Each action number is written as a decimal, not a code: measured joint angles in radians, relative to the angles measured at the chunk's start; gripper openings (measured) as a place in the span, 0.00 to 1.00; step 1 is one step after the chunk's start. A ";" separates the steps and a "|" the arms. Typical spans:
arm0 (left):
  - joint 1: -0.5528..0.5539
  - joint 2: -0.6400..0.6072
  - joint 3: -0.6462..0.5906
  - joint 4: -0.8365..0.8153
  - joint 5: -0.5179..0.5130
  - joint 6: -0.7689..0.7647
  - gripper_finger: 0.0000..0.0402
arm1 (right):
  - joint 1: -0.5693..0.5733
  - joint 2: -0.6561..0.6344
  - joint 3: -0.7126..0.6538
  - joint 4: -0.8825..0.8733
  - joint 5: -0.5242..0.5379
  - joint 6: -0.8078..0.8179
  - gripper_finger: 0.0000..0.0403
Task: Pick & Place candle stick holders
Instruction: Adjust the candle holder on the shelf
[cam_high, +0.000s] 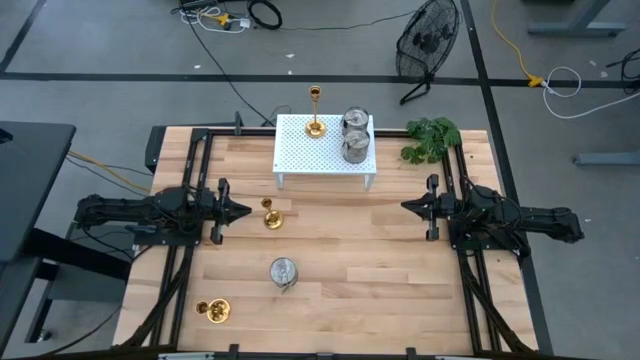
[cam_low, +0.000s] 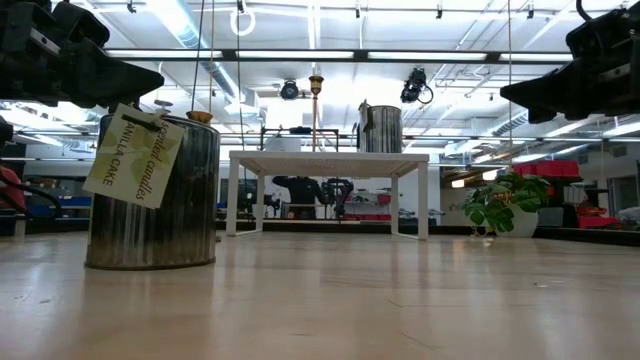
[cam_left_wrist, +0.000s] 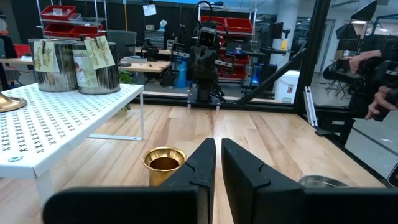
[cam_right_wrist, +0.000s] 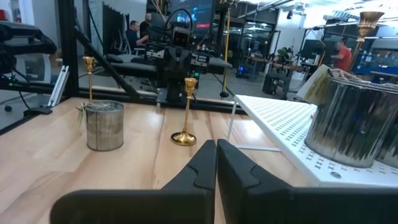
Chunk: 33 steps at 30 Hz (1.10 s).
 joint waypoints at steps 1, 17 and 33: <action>0.000 0.000 0.000 0.000 0.000 0.000 0.08 | 0.003 0.000 0.000 0.000 0.000 0.000 0.04; 0.000 0.000 0.000 0.000 0.000 0.000 0.08 | 0.087 0.002 0.000 0.001 0.000 0.000 0.04; 0.000 0.000 0.000 0.000 0.000 0.000 0.08 | 0.087 0.002 0.000 0.002 0.000 0.000 0.04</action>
